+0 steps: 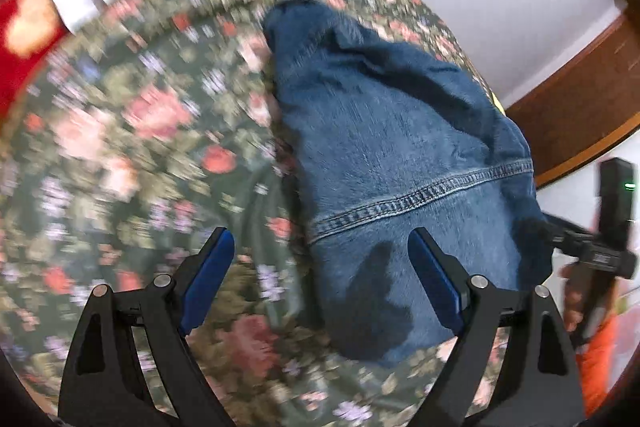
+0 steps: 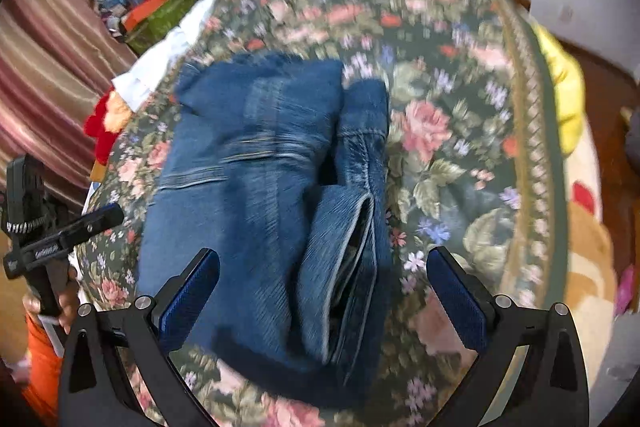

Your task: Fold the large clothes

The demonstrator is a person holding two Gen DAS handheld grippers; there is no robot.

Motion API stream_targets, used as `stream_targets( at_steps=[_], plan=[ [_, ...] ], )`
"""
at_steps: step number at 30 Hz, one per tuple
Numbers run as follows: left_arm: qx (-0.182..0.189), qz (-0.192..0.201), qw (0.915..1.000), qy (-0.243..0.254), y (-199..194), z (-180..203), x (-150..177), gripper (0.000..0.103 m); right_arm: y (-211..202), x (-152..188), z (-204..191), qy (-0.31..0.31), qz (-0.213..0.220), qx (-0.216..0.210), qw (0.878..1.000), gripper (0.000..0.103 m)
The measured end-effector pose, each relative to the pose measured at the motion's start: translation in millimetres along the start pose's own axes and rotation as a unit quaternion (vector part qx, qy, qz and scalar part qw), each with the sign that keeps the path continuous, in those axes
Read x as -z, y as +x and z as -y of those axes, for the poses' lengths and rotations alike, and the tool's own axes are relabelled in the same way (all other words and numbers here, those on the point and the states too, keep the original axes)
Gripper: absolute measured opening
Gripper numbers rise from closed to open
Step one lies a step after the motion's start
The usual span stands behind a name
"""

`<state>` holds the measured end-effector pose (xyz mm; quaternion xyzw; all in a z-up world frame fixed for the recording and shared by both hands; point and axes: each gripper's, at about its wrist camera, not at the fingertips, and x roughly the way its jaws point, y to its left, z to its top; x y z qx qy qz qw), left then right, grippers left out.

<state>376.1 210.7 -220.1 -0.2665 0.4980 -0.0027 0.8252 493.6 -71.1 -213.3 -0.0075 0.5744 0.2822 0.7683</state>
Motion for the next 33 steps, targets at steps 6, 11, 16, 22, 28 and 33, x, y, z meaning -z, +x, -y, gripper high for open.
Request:
stream_targets(
  at_steps=[6,11,16,22,28,33],
  plan=[
    [0.058,-0.027,0.9973,-0.037,38.3,-7.7,-16.8,0.09,45.1,-25.5,18.3,0.038,-0.058,-0.087,0.994,0.103],
    [0.101,-0.041,0.9914,-0.073,64.9,-16.8,-34.1,0.096,65.6,-42.7,16.6,0.026,-0.078,-0.129,0.988,0.103],
    [0.127,-0.042,0.9867,-0.092,86.0,-14.3,-42.7,0.1,86.9,-57.0,15.2,0.034,-0.089,-0.165,0.982,0.103],
    [0.138,-0.038,0.9834,-0.112,95.8,-10.0,-48.5,0.096,90.9,-61.0,8.4,0.029,-0.071,-0.167,0.983,0.099],
    [0.102,-0.004,0.9908,-0.089,59.6,-2.5,-42.9,0.073,68.2,-46.3,-9.0,0.027,-0.018,-0.155,0.987,0.07],
    [0.086,0.014,0.9937,-0.071,22.1,6.1,-37.8,0.064,54.7,-37.8,-27.6,0.03,-0.011,-0.147,0.989,0.057]
  ],
)
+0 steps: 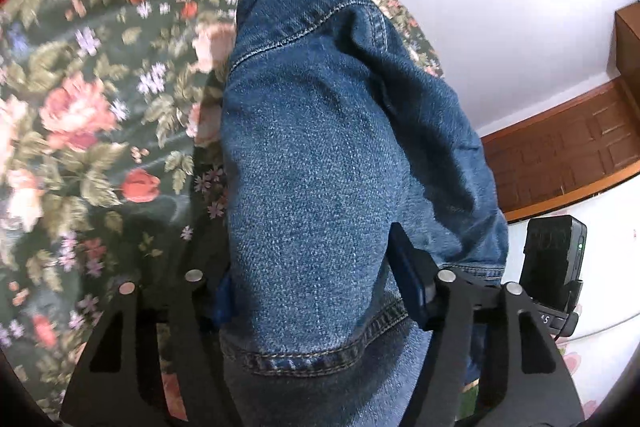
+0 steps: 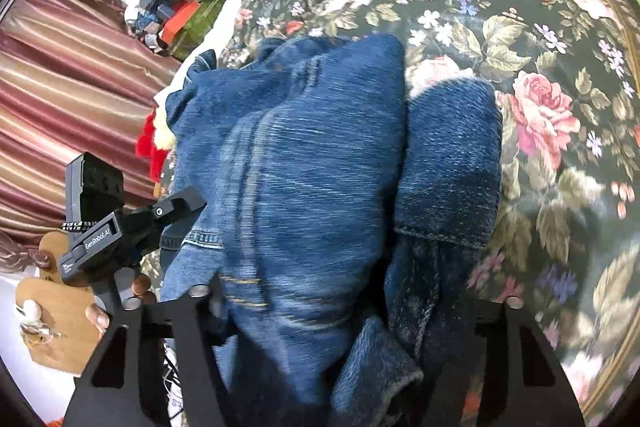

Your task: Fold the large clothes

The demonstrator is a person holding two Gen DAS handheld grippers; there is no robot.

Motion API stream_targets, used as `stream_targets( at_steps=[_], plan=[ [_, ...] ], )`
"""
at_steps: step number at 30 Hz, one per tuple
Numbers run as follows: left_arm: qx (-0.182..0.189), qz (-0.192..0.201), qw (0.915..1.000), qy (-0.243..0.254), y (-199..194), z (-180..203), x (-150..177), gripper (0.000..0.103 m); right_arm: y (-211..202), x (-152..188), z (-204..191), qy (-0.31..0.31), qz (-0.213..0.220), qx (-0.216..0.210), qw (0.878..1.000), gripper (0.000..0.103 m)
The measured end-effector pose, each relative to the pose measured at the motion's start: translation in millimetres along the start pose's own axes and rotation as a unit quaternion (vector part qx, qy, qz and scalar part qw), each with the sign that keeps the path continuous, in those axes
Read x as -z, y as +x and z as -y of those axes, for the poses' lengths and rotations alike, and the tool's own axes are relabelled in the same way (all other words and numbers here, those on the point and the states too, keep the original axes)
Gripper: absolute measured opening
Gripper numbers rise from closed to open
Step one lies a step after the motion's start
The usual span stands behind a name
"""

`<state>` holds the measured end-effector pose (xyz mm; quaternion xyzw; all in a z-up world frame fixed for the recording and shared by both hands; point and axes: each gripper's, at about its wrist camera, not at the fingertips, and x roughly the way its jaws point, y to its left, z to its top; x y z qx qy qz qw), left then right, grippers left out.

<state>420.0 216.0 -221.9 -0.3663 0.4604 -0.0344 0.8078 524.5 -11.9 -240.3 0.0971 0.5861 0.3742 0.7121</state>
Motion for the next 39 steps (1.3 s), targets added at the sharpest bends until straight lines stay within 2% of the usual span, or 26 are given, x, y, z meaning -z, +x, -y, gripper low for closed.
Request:
stream_targets(
  at_steps=[4,10,18,23,29,35,39],
  plan=[
    [-0.008,0.015,0.9994,0.031,-33.3,14.6,6.6,0.064,-17.5,14.3,-27.1,-0.018,0.009,0.001,1.0,0.052],
    [0.004,0.047,0.9977,0.048,-97.7,27.3,12.3,0.064,-49.1,28.0,-83.5,-0.056,0.041,0.005,0.998,0.051],
    [0.007,0.097,0.9933,0.063,-175.5,8.7,18.4,0.064,-68.9,52.7,-152.9,-0.104,0.07,-0.002,0.992,0.051],
    [-0.003,0.105,0.9931,0.053,-211.4,-20.1,30.9,0.064,-51.2,70.2,-187.6,-0.112,0.06,-0.009,0.992,0.051],
    [-0.014,0.084,0.9962,0.018,-209.1,-72.1,44.9,0.064,1.1,89.5,-202.1,-0.099,0.018,-0.009,0.995,0.05],
    [-0.024,0.039,0.9979,-0.047,-168.5,-135.0,64.8,0.064,65.6,108.0,-178.1,-0.066,-0.045,0.005,0.997,0.05],
    [-0.03,0.02,0.9977,-0.058,-142.9,-161.5,79.7,0.064,98.8,123.3,-161.5,-0.054,-0.076,0.024,0.995,0.051]
  ],
)
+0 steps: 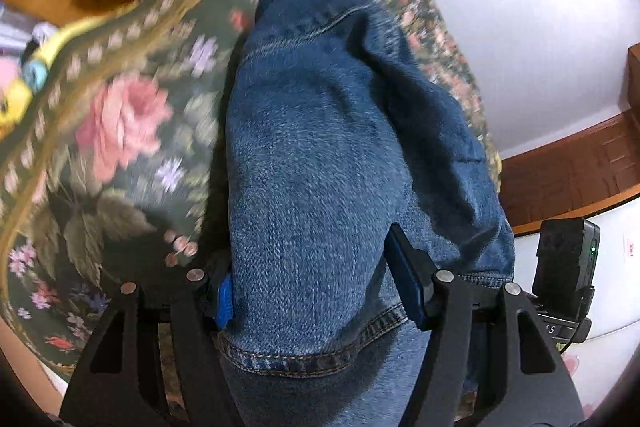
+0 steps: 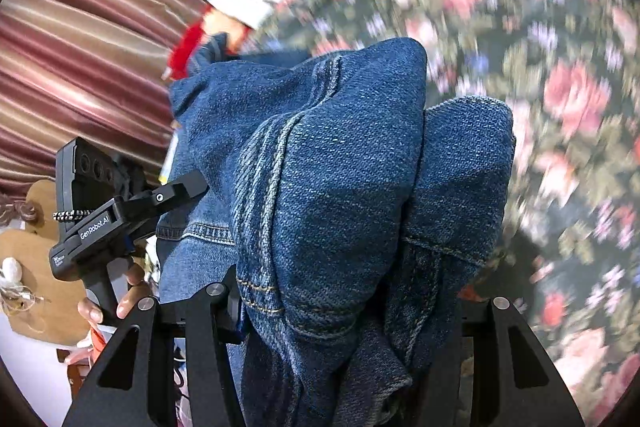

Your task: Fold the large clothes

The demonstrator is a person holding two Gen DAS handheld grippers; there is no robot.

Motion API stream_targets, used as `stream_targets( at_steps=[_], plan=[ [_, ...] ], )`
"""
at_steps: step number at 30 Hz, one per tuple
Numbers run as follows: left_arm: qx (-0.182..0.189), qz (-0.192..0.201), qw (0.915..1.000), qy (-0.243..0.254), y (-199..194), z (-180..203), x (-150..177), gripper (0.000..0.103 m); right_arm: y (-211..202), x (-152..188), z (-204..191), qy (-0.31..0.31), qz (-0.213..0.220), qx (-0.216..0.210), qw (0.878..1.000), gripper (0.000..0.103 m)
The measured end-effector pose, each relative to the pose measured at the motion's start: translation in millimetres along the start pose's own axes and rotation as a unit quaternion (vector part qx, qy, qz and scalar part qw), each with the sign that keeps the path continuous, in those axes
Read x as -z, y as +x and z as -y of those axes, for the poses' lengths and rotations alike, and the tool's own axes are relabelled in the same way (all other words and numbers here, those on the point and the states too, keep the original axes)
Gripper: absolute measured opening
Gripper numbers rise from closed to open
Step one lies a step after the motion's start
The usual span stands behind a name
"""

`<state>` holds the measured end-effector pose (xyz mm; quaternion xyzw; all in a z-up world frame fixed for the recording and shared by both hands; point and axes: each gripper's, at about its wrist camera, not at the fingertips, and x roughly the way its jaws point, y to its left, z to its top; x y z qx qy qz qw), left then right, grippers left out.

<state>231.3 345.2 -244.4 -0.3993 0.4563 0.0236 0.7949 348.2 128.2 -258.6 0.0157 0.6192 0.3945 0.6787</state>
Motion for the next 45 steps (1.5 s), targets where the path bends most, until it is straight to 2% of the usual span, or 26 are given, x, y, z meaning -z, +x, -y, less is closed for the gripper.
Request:
stream_targets(
  at_steps=[3,7,9,12,13,14,16,18,20,22,27,31,35,37,41,44,45],
  plan=[
    [-0.012,0.01,0.9993,0.035,-0.2,2.5,8.0,0.067,4.6,6.4,1.7,-0.013,0.0,0.012,1.0,0.057],
    [-0.063,0.033,0.994,0.082,-15.0,19.5,15.3,0.068,-6.4,6.2,-2.5,-0.023,-0.017,0.034,0.999,0.06],
    [-0.101,0.048,0.9869,0.117,-24.2,33.2,19.1,0.068,-13.7,1.8,-1.9,-0.027,-0.024,0.048,0.998,0.064],
    [-0.162,0.078,0.9688,0.171,-38.8,50.7,23.7,0.068,-36.5,9.7,-10.6,-0.068,-0.017,0.076,0.995,0.066],
    [-0.173,0.086,0.9639,0.183,-42.7,53.8,22.7,0.068,-44.2,11.9,-15.5,-0.09,-0.012,0.096,0.991,0.066],
    [-0.178,0.093,0.9603,0.194,-48.4,58.4,22.6,0.068,-49.2,13.2,-18.4,-0.105,-0.007,0.11,0.988,0.067],
    [-0.174,0.096,0.9595,0.2,-49.1,56.1,18.6,0.069,-61.3,15.0,-28.8,-0.147,0.015,0.146,0.978,0.072],
    [-0.173,0.096,0.9581,0.207,-50.1,60.6,14.0,0.069,-72.6,14.5,-37.8,-0.174,0.041,0.166,0.97,0.074],
    [-0.174,0.097,0.9558,0.216,-45.9,66.2,7.2,0.072,-78.4,10.7,-44.7,-0.185,0.062,0.168,0.966,0.081],
    [-0.17,0.092,0.956,0.221,-36.8,70.5,-1.9,0.075,-76.2,1.5,-52.7,-0.187,0.081,0.159,0.966,0.098],
    [-0.178,0.072,0.9566,0.219,-4.8,78.9,-25.1,0.075,-41.9,-24.5,-63.0,-0.199,0.076,0.15,0.965,0.099],
    [-0.194,0.062,0.9589,0.197,22.8,74.1,-50.4,0.078,-9.7,-45.0,-44.9,-0.191,0.06,0.186,0.962,0.099],
    [-0.203,0.068,0.9611,0.175,37.7,66.2,-64.1,0.083,-8.1,-51.8,-3.2,-0.136,0.054,0.142,0.979,0.098],
    [-0.224,0.084,0.9531,0.186,38.6,66.8,-63.9,0.088,-13.4,-49.1,12.0,-0.122,0.054,0.132,0.982,0.098],
    [-0.226,0.091,0.9525,0.183,29.5,67.5,-60.0,0.088,-28.8,-36.1,21.8,-0.118,0.067,0.141,0.981,0.098],
    [-0.238,0.102,0.9464,0.193,13.2,76.1,-50.0,0.088,-42.4,-26.1,19.9,-0.117,0.078,0.155,0.978,0.098],
    [-0.245,0.107,0.9421,0.203,5.5,81.5,-43.5,0.088,-46.3,-24.8,18.2,-0.116,0.081,0.156,0.978,0.098]
  ],
)
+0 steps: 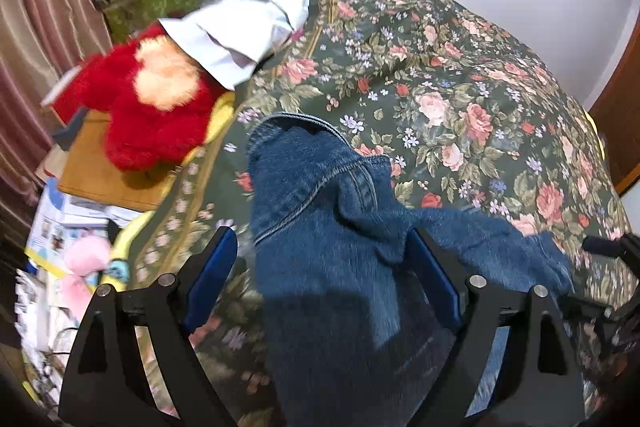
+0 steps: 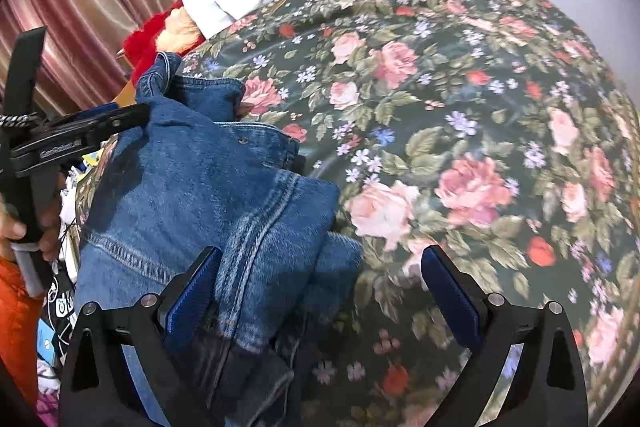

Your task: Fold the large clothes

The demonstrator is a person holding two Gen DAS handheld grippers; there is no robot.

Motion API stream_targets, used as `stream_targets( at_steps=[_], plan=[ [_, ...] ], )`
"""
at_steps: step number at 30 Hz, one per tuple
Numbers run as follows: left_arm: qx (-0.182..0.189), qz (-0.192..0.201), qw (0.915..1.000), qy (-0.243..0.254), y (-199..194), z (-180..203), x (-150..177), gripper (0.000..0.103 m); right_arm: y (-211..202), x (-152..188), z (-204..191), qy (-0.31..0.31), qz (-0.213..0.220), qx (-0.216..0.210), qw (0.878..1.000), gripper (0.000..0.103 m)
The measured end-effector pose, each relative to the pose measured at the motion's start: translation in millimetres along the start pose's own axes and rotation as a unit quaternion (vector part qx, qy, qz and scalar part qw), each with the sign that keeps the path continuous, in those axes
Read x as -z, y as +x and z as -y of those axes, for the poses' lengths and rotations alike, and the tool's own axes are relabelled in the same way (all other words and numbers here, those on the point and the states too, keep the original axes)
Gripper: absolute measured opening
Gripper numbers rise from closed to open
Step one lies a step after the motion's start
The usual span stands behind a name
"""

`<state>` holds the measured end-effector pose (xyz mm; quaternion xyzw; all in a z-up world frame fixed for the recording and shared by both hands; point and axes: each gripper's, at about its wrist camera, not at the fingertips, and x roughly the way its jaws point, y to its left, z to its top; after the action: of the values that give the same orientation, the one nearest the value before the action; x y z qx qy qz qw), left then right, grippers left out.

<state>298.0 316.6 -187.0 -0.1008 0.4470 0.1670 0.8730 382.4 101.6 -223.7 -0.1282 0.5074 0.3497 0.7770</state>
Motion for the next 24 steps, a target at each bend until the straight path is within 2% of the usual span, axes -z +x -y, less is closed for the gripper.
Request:
stream_targets(
  at_steps=[2,5,8,12,15,18,22,24],
  plan=[
    [-0.005,0.015,0.9996,0.021,-18.7,5.1,6.6,0.088,-15.6,2.8,-8.5,-0.006,0.014,0.003,1.0,0.098],
    [0.009,0.026,0.9989,0.038,-42.6,11.2,22.2,0.088,-33.1,6.9,-30.0,-0.031,0.035,-0.019,0.999,0.098],
    [0.032,0.004,0.9988,0.038,-46.7,14.5,42.5,0.088,-33.8,14.0,-54.7,-0.063,0.033,-0.031,0.997,0.098],
    [0.031,-0.045,0.9982,0.023,-29.6,13.8,73.9,0.088,-9.8,30.4,-76.8,-0.104,-0.007,-0.009,0.995,0.098],
    [0.037,-0.048,0.9981,-0.011,-30.4,2.2,92.0,0.088,0.9,46.9,-74.6,-0.109,-0.03,0.007,0.994,0.098],
    [0.061,-0.056,0.9952,-0.052,-36.8,-12.0,101.2,0.088,-3.8,63.1,-65.7,-0.1,-0.035,0.005,0.994,0.098],
    [0.044,-0.055,0.9954,-0.065,-52.4,-20.8,111.6,0.088,-23.4,73.6,-54.5,-0.083,-0.024,0.013,0.996,0.098],
    [0.036,-0.043,0.9961,-0.068,-68.3,-23.9,114.9,0.088,-43.2,76.6,-52.1,-0.075,-0.002,0.015,0.997,0.098]
  ],
)
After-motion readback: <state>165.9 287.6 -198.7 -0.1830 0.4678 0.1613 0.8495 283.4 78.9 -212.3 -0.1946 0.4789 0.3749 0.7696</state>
